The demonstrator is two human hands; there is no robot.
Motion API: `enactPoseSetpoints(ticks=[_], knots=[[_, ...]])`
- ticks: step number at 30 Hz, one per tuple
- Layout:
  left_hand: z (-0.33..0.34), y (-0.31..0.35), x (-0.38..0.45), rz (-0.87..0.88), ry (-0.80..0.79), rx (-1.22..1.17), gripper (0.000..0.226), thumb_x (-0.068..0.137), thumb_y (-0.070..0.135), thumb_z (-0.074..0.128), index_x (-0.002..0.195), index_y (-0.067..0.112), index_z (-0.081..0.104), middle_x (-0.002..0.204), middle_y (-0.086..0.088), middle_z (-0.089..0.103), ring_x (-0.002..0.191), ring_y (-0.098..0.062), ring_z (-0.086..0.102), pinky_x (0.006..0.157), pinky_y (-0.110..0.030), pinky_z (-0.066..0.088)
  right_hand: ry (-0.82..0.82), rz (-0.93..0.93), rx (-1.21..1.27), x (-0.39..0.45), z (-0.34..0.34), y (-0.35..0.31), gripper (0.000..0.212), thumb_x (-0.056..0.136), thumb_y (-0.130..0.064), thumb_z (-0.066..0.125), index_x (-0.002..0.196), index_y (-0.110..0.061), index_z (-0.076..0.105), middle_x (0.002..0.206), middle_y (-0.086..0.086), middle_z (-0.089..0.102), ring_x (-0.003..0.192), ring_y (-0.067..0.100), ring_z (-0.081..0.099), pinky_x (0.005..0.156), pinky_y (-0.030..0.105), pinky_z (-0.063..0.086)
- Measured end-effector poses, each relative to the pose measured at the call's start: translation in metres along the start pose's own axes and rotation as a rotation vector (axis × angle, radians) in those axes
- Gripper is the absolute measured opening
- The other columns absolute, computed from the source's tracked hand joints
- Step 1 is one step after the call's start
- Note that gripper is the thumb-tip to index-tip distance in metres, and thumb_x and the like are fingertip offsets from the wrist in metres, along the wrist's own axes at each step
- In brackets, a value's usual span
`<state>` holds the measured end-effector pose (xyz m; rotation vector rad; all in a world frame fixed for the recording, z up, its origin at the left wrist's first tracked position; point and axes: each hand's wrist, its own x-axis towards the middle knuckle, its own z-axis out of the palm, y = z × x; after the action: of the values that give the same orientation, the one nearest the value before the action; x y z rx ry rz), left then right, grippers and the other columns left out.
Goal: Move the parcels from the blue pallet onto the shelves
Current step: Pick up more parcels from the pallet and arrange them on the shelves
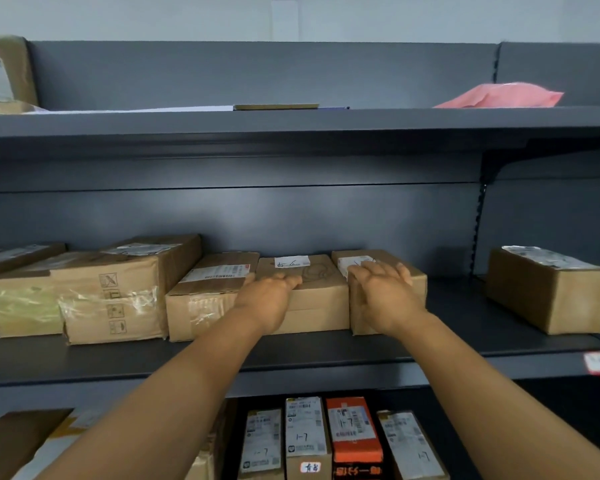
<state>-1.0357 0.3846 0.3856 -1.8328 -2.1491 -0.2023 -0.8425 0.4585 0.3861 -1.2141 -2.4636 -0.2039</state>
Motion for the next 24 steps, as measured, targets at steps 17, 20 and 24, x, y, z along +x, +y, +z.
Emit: enactPoseSetpoints(ticks=[17,20,24], knots=[[-0.012,0.087,0.006,-0.129,0.057,-0.067,0.075,0.089,0.015,0.056,0.152,0.021,0.016,0.152,-0.006,0.033,0.138,-0.024,0.033,0.113,-0.037,0.023,0.033,-0.144,0.169,0.005,-0.001,0.051,0.087,0.092,-0.036,0.059,0.154,-0.016,0.002,0.162,0.002,0.002,0.149,0.016,-0.001,0.117,0.031,-0.007],[-0.012,0.135,0.020,-0.038,0.111,-0.108,0.082,0.089,0.028,0.060,0.153,0.019,0.009,0.159,-0.004,0.019,0.145,-0.020,0.020,0.117,-0.035,0.017,0.066,-0.100,0.165,-0.016,-0.016,0.088,0.089,0.092,-0.039,0.057,0.154,-0.016,-0.002,0.162,0.001,-0.005,0.148,0.016,-0.008,0.117,0.033,-0.010],[-0.012,0.213,0.040,0.098,0.150,-0.194,0.090,0.088,0.034,0.065,0.154,0.020,0.005,0.160,-0.004,0.012,0.146,-0.019,0.014,0.118,-0.033,0.015,0.107,0.009,0.150,-0.045,-0.032,0.151,0.091,0.091,-0.041,0.060,0.154,-0.020,-0.002,0.161,0.003,-0.011,0.148,0.019,-0.013,0.117,0.040,-0.009]])
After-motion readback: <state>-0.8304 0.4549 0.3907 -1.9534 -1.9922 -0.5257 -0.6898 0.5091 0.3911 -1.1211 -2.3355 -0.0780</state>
